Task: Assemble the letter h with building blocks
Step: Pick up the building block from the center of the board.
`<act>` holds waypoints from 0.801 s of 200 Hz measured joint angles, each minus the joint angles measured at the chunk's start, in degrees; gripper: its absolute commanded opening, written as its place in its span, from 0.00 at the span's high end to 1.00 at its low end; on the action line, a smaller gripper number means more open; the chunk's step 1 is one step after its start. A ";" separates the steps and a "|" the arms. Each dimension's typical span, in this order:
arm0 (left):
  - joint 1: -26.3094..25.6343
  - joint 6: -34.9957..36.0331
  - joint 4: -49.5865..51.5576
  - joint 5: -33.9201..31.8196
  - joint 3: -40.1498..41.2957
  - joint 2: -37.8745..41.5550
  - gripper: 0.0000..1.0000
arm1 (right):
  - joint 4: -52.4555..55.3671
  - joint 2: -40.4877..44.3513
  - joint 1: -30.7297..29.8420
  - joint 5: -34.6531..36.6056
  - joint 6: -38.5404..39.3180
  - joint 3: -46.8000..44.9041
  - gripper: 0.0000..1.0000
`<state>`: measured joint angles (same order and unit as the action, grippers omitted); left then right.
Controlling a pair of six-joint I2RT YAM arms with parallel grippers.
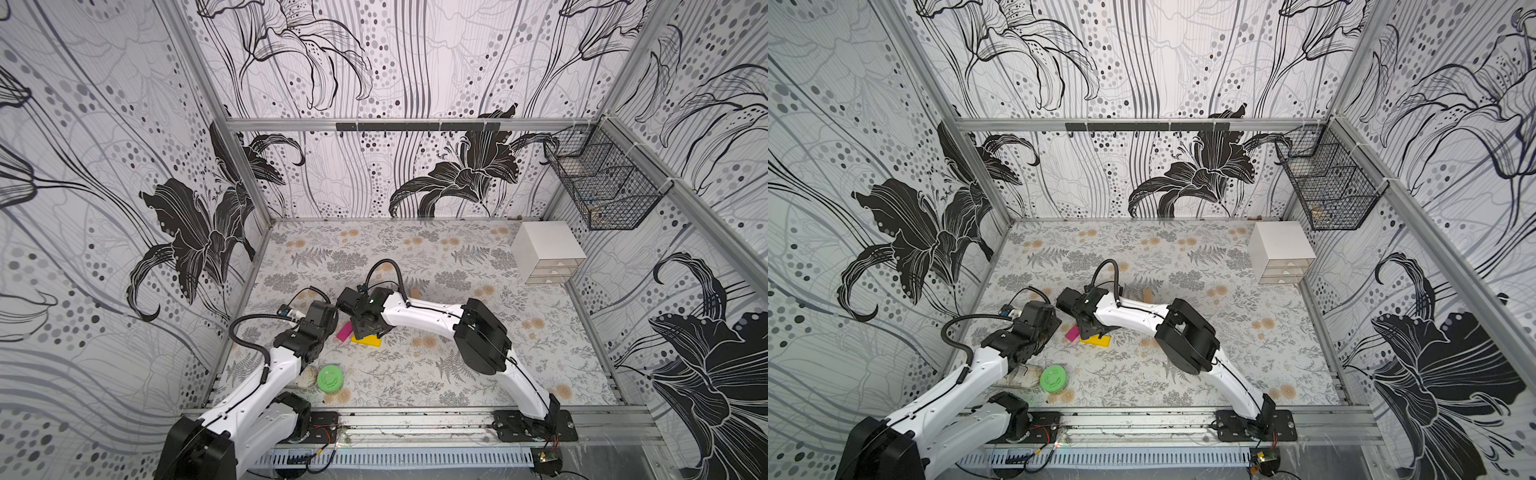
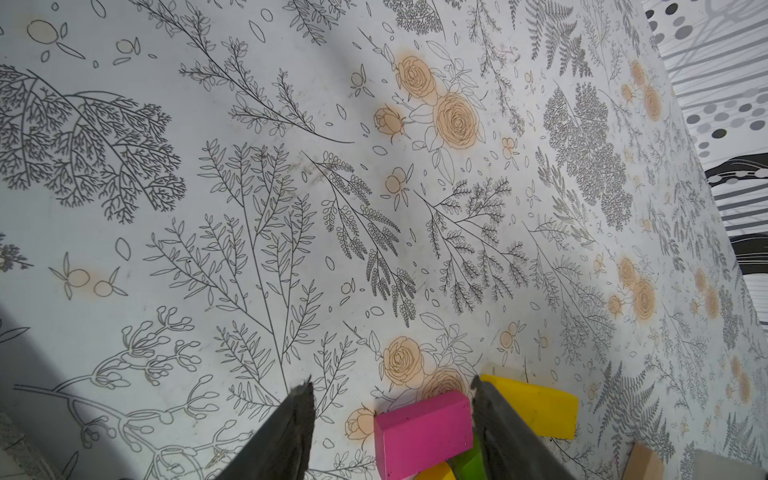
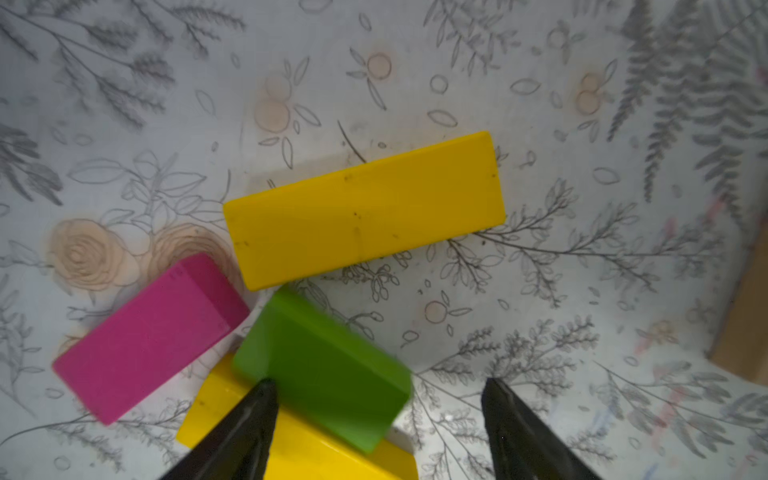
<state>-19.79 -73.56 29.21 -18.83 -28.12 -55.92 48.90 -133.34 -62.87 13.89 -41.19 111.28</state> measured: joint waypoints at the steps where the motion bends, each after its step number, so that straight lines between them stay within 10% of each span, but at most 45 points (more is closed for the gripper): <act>1: 0.00 0.00 0.00 0.04 0.00 -0.04 0.37 | 0.02 -0.02 0.00 0.00 0.00 0.00 0.20; 160: 0.24 1.70 -3.04 3.98 0.00 -3.72 0.37 | -0.50 1.22 4.04 -3.13 4.57 2.08 0.28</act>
<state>-19.55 -71.85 26.17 -14.85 -28.12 -59.64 48.40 -132.11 -58.83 10.76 -36.62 113.36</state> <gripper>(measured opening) 0.632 0.740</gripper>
